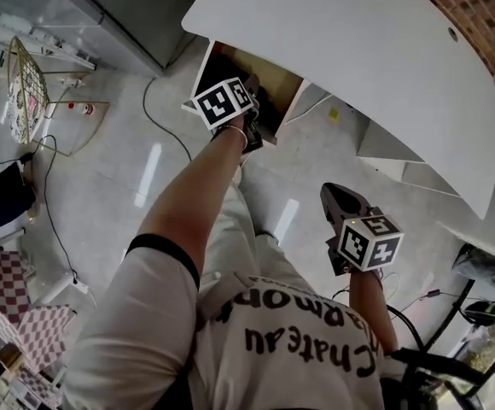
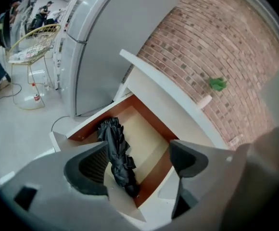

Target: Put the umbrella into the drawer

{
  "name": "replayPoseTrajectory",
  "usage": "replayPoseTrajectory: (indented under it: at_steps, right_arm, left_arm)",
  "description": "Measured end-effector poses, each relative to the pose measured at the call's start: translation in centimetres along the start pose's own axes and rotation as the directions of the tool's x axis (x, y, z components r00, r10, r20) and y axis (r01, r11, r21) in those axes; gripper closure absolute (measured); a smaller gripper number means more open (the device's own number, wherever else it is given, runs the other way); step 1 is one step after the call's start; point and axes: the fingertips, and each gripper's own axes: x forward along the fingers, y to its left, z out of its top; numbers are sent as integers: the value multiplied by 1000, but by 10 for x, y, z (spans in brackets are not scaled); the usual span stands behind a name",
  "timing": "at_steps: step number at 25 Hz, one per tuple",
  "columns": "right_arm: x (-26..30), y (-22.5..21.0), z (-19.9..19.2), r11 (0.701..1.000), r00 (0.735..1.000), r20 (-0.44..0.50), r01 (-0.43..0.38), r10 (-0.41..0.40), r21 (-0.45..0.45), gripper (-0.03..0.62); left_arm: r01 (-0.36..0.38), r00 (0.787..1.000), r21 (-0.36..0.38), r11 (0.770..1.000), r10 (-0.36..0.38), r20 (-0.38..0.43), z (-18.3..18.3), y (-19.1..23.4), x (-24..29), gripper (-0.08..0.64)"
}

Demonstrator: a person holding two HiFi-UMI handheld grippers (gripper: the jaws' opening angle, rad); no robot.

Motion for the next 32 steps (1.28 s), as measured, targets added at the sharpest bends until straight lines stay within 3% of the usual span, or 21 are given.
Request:
replayPoseTrajectory:
  at_steps: [3,7,18,21,27,29,31,32]
  right_arm:
    - [-8,6,13,999,1000,26,-1,2,-33,578]
    - [-19,18,29,997,999,51,-13,17,-81,578]
    - [-53,63,78,973,984,146,-65,99,-223,578]
    - [-67,72,93,966,974,193,-67,118,-248,578]
    - [-98,87,114,956,946,290,-57,143,-286,578]
    - [-110,91,123,955,932,330,-50,150,-294,578]
    - [-125,97,127,951,921,355,-46,159,-305,578]
    - [-133,101,127,949,916,365,-45,164,-312,578]
  left_arm:
    - [62,998,56,996,-62,-1,-1,-19,-25,150]
    - [147,986,80,986,-153,70,7,-41,-60,150]
    - [283,925,208,936,-324,200,35,-108,-157,152]
    - [329,900,258,908,-385,204,35,-132,-186,152]
    - [393,829,396,830,-506,237,43,-179,-250,167]
    - [407,807,415,813,-533,253,48,-188,-269,241]
    - [419,790,426,802,-553,264,47,-194,-288,446]
    - [425,782,431,796,-562,268,45,-197,-298,456]
